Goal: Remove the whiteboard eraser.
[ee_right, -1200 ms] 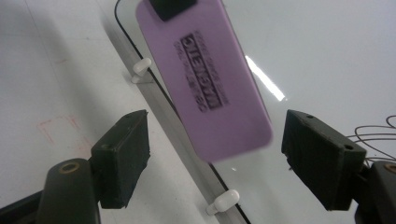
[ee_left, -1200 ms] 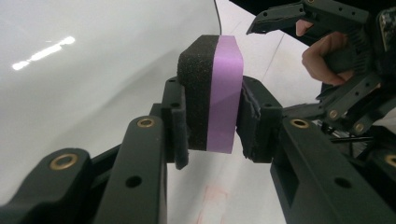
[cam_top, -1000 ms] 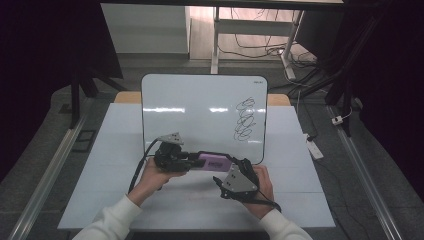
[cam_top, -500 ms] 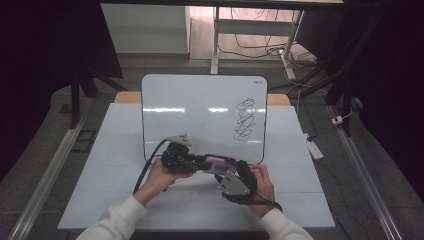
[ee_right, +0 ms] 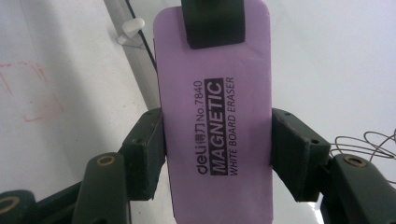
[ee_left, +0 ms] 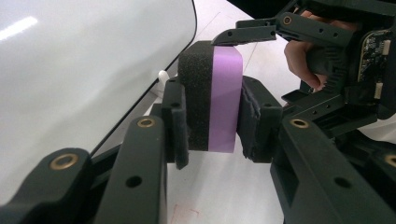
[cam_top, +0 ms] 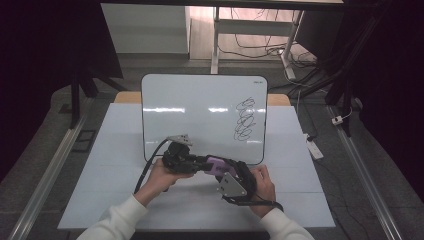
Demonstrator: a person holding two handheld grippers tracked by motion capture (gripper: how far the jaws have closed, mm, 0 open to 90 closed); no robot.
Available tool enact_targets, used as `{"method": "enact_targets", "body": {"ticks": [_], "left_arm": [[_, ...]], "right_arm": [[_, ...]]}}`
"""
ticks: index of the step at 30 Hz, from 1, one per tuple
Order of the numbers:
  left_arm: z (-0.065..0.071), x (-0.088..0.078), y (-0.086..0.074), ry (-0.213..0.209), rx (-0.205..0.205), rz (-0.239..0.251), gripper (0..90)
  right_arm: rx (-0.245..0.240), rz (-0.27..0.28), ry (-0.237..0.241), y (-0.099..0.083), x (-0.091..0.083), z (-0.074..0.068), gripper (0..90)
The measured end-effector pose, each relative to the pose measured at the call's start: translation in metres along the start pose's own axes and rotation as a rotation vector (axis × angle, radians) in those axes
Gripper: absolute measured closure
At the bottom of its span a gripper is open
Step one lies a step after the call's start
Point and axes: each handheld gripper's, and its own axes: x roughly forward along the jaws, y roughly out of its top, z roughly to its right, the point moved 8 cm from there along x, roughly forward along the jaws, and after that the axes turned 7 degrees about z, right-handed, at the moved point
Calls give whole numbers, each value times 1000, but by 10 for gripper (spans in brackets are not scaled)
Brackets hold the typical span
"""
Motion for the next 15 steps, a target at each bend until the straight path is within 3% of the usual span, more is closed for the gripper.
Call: {"method": "enact_targets", "body": {"ticks": [5,7,8,10,15], "left_arm": [[1,0,0,13,24,6,629],[1,-5,2,62,54,37,425],[2,-9,3,71,60,53,425],[3,-20,3,97,78,95,332],[-1,-55,-15,233,145,139,249]], "right_arm": [[21,-1,13,-1,-1,-1,397],[66,7,26,-2,-2,2,398],[66,7,26,-2,-2,2,398],[77,3,18,-5,-4,5,398],[167,14,4,-11,-9,16,397]]}}
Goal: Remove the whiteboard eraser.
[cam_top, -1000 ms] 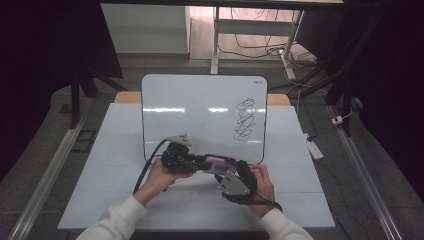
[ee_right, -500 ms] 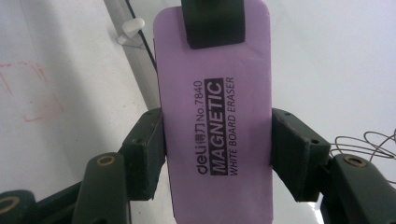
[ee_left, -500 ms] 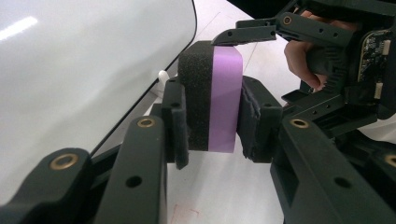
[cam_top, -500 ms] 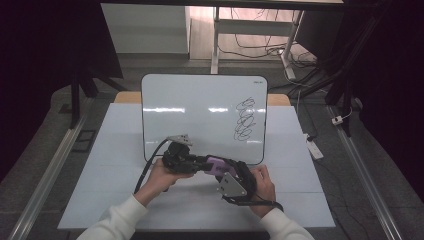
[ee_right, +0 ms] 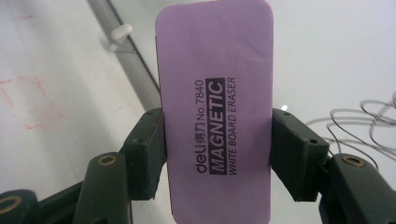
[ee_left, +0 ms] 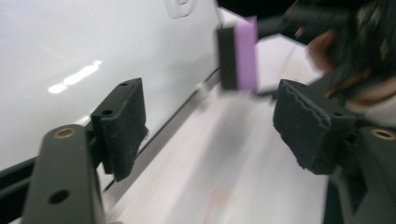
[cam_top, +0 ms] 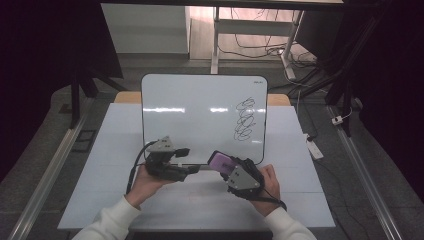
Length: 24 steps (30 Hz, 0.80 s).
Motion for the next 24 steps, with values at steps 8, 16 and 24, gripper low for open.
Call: {"method": "enact_targets", "body": {"ticks": [8,16,24], "left_arm": [[-19,-49,-52,139,-11,-52,212],[-35,-82,-82,219,-83,-56,203],[-41,-90,-93,236,-110,-73,195]], "right_arm": [[114,28,1,-2,-7,21,397],[194,54,-2,-3,-13,35,398],[222,59,-20,-5,-18,43,398]]}}
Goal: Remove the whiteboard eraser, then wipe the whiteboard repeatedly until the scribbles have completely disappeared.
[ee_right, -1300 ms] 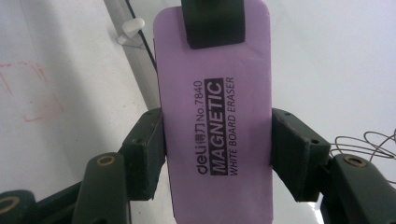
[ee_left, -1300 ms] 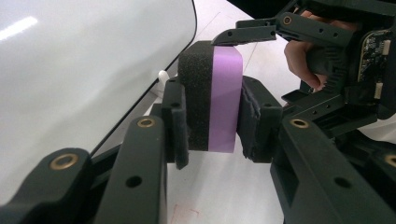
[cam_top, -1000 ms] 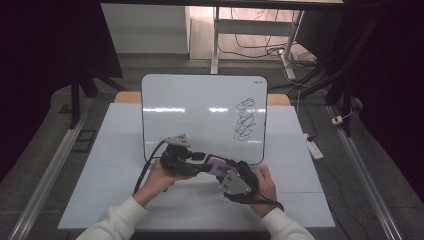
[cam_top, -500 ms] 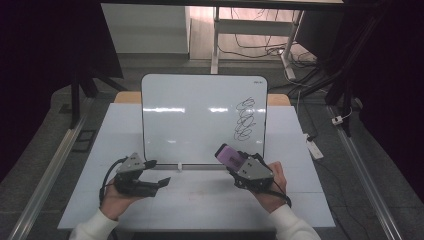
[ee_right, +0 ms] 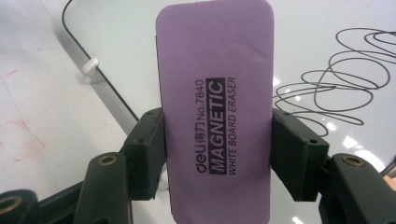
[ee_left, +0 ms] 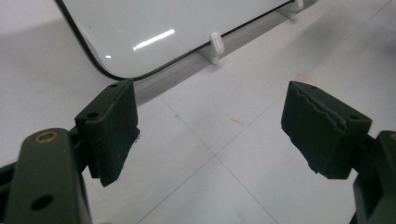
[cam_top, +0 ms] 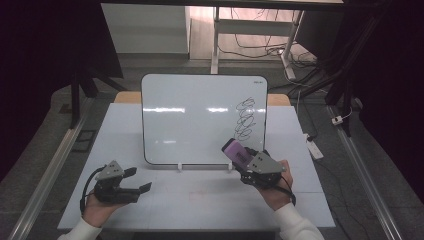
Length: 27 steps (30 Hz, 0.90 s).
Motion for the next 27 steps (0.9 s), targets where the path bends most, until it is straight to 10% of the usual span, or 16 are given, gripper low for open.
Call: {"method": "enact_targets", "body": {"ticks": [10,20,27], "left_arm": [[-3,4,-5,-2,-3,-32,182],[-8,4,-7,22,-7,-16,184],[-13,4,-9,28,-20,-19,185]], "right_arm": [[14,9,-57,7,-2,22,399],[99,-19,-227,34,22,105,400],[124,-65,-294,37,47,133,400]]}}
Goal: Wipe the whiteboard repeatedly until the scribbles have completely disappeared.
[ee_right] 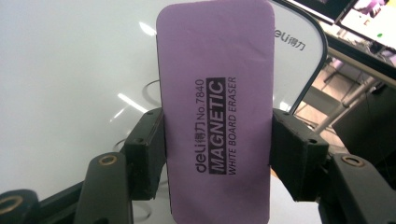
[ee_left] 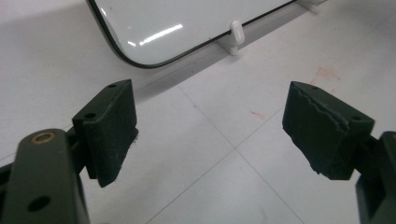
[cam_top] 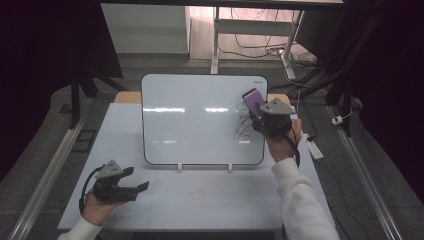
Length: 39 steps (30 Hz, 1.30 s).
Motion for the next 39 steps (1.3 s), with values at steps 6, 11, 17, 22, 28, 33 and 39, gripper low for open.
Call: {"method": "enact_targets", "body": {"ticks": [6,11,17,22,28,33,39], "left_arm": [[-1,1,-2,-2,-3,-8,185],[-1,1,-2,-1,-3,-8,185],[-1,2,-3,-4,-13,-11,187],[-2,1,-3,-3,-12,-10,187],[-4,2,-3,-1,-18,-13,188],[-3,2,-4,-1,-14,-15,188],[-1,3,-4,-2,-10,-20,188]], "right_arm": [[-6,-18,-37,11,17,6,400],[-45,-36,4,9,24,-16,401],[-155,-47,77,-1,25,-53,402],[-59,-38,-4,8,27,-15,402],[-54,-46,-66,19,29,13,402],[-96,-47,9,15,32,-17,403],[-193,-43,68,11,33,-45,404]]}}
